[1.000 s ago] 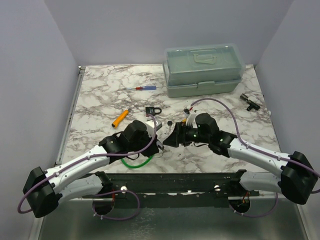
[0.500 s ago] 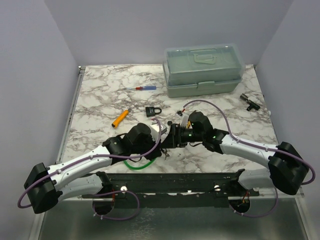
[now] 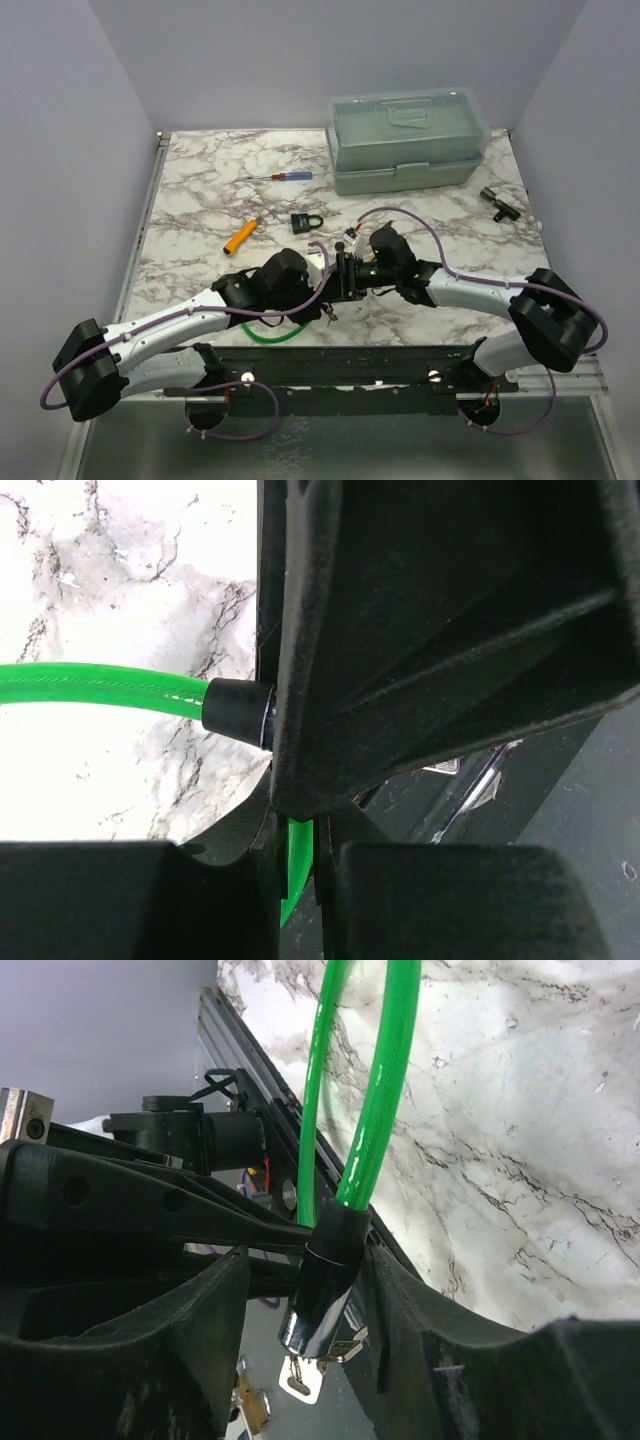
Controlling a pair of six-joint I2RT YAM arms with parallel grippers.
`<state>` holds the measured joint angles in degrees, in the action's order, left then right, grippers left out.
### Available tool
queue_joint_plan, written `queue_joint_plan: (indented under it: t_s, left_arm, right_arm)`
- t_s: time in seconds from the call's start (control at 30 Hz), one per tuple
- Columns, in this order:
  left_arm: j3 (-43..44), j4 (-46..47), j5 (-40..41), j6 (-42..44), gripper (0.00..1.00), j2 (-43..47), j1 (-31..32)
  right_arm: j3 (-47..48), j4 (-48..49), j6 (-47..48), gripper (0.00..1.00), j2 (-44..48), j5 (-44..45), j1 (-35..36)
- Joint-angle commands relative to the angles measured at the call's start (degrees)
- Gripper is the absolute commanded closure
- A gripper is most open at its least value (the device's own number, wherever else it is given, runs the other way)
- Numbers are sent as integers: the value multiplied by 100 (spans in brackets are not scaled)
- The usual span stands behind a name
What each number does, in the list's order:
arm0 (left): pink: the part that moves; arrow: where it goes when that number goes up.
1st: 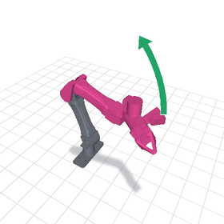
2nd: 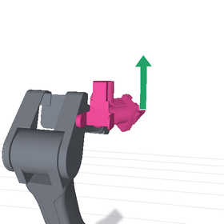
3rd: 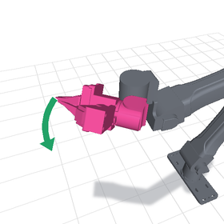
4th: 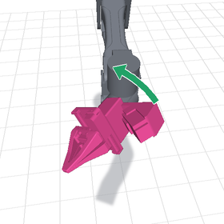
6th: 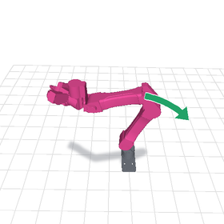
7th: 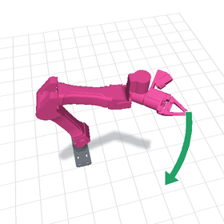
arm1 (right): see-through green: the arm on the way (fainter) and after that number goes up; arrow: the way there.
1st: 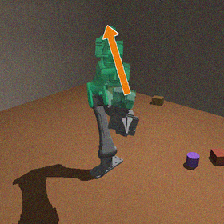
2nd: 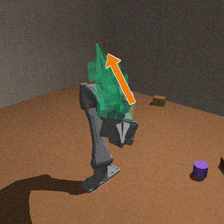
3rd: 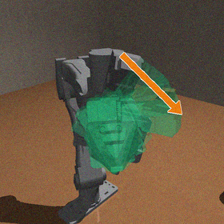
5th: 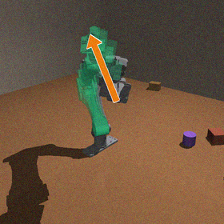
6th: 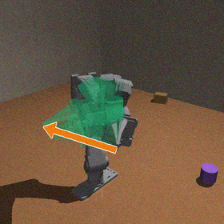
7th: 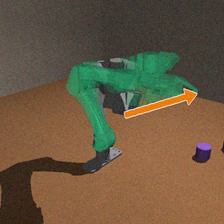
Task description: Unlock with the key
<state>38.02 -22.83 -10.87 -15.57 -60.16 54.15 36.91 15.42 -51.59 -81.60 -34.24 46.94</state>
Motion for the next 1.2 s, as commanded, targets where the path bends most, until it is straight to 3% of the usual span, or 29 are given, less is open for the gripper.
queue_joint_plan:
  t_s: [0.0, 0.27, 0.33, 0.6, 0.73, 0.97, 1.03, 1.17]
  left_arm:
    - [136, 532, 160, 16, 100, -38, 15]
    - [137, 521, 293, -18, 100, -7, 13]
    - [148, 489, 340, -60, 96, -9, 8]
    - [184, 363, 367, -169, 55, -84, 8]
    - [222, 341, 279, -174, 41, -184, 8]
    - [101, 454, 21, -112, 50, -172, 92]
    - [75, 500, -22, -78, 59, -180, 173]
    - [16, 572, -21, 5, 88, -151, 271]
  right_arm:
    - [-9, 171, -54, 51, -195, -461, 269]
    - [-65, 25, -4, 98, -120, -222, 281]
    - [-82, -138, 20, 100, 9, -26, 281]
    - [-202, -860, 107, 100, 745, 799, 256]
    - [-322, -866, 22, 100, 925, 899, 254]
    - [-451, -1025, -70, 100, 1251, 1231, 208]
    - [-440, -1069, -70, 100, 1313, 1262, 179]
    - [-425, -1113, -48, 100, 1378, 1275, 124]
